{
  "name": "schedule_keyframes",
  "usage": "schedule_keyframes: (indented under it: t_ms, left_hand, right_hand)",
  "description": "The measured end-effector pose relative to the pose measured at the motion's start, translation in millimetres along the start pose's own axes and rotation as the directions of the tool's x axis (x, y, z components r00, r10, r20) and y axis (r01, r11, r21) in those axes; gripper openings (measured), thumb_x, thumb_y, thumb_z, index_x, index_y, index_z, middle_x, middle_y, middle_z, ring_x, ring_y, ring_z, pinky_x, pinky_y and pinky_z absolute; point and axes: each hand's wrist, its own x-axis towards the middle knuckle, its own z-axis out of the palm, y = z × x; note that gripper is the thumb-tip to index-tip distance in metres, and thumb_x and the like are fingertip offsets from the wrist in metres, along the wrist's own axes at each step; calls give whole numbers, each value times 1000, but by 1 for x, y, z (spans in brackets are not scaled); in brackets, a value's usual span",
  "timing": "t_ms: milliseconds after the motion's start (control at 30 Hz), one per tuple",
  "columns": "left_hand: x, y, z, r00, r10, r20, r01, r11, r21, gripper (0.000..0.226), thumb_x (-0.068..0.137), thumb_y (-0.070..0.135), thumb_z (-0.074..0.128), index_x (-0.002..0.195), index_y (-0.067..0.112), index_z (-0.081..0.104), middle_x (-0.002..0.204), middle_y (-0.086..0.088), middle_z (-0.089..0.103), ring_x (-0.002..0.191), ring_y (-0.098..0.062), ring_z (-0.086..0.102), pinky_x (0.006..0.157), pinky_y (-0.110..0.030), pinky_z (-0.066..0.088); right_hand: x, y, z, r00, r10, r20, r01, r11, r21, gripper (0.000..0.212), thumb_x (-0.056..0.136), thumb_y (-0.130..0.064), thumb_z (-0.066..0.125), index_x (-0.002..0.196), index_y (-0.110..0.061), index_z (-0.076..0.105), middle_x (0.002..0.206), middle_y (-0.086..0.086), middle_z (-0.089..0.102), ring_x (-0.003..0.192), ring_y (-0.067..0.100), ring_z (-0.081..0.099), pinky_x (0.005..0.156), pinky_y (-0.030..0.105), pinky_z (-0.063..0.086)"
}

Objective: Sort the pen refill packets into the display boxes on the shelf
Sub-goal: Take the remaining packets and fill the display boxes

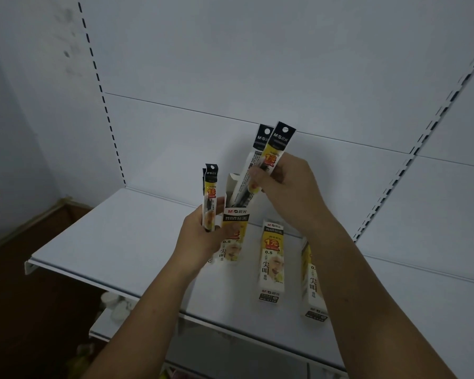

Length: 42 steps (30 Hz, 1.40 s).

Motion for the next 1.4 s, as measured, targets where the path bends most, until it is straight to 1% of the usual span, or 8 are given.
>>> schedule_keyframes:
  t_ms: [200,567,667,800,933,1133,1233,1400]
  left_hand:
    - [0,1,3,1000,14,4,-14,1000,13,31,90,7,78,118,19,73,85,3,76,55,-4,60,51,-22,45]
    - [1,-2,0,1000,23,-7,-22,1000,19,35,88,9,82,120,21,73,93,-4,79,56,-5,60,51,-21,45]
    - [1,-1,-1,1000,26,-1,-26,1000,9,31,89,7,80,117,19,73,91,-3,78,55,-5,58,51,-21,44]
    - [0,1,-3,999,31,-12,-31,1000,-1,42,88,7,81,124,28,72,85,-3,76,53,-12,49,48,-26,42]
    - [-4,5,-4,998,53,-23,-53,998,19,49,89,13,81,131,34,67,94,-1,79,53,-3,56,49,-23,45]
    - [-4,4,-11,986,51,-157,-43,998,53,32,96,27,74,126,38,69,93,11,74,57,-3,57,56,-25,47]
    - [-5,5,-19,985,0,-170,-26,988,-152,18,106,31,58,117,29,72,78,-6,54,51,-13,37,52,-31,31]
    - [-15,19,-30,984,6,178,86,859,-504,35,99,33,45,108,12,72,87,-8,51,49,-15,31,52,-32,19]
  right_hand:
    - [-4,6,14,990,8,143,-2,999,-45,8,99,-22,69,93,-25,73,85,-11,75,83,2,69,69,6,44]
    - [-3,8,10,995,-60,-85,57,998,-42,9,96,-28,73,105,-25,75,86,-16,70,72,6,61,65,8,43]
    - [-4,12,13,996,-41,82,54,985,-164,4,96,-26,72,99,-25,75,84,-15,68,58,3,54,59,10,42]
    - [-9,19,13,959,40,280,74,920,-386,14,97,-28,69,107,-23,78,101,-10,72,87,1,61,82,25,47]
    - [-12,12,13,990,-109,95,129,960,-249,18,97,-24,70,115,-23,74,104,-12,71,81,-11,55,73,8,37]
    - [-11,16,19,963,-14,269,136,888,-439,12,97,-27,67,95,-27,79,98,-6,63,99,16,55,92,43,48]
    - [-14,19,19,984,-77,163,131,928,-348,10,98,-24,67,96,-25,77,97,-7,59,92,5,54,83,29,48]
    - [-27,8,20,991,-121,-60,112,984,-137,8,98,-18,69,97,-19,76,86,-10,68,72,2,57,65,10,41]
